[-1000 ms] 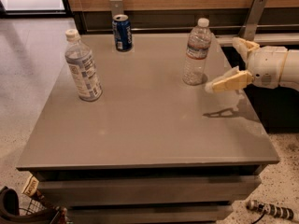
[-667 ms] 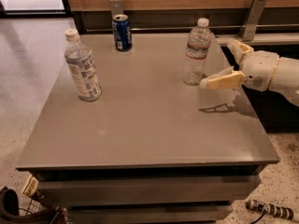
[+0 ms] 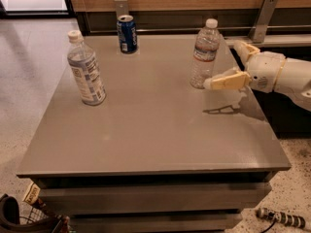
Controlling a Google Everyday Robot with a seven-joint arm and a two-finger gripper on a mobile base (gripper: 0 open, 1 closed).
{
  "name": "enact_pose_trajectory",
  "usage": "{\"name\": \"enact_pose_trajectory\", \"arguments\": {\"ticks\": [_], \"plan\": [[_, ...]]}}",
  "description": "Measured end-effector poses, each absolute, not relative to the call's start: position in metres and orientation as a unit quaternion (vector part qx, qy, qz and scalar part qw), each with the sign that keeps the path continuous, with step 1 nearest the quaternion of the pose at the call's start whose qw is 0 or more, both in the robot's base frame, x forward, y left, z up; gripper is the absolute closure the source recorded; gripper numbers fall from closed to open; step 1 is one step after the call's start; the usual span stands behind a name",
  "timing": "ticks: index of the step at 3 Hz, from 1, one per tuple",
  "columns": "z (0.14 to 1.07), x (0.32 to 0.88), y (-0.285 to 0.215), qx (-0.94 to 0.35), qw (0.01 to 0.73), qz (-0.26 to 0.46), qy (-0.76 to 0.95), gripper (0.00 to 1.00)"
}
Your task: Knock water bottle over
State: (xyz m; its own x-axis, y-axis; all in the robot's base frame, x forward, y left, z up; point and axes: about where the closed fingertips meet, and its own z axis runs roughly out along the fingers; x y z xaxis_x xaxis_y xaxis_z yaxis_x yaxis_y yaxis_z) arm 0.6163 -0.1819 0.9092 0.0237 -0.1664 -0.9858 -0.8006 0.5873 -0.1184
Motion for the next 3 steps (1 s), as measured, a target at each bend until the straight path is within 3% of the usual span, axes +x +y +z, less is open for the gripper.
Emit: {"name": "enact_pose_trajectory", "arguments": {"ticks": [2,3], "plan": [[0.906,0.663,-0.154,-0.346,0.608,0.282,0.657,0.00],[0.906,0.661,-0.152,-0.348,0.607,0.282,0.656,0.21]]}}
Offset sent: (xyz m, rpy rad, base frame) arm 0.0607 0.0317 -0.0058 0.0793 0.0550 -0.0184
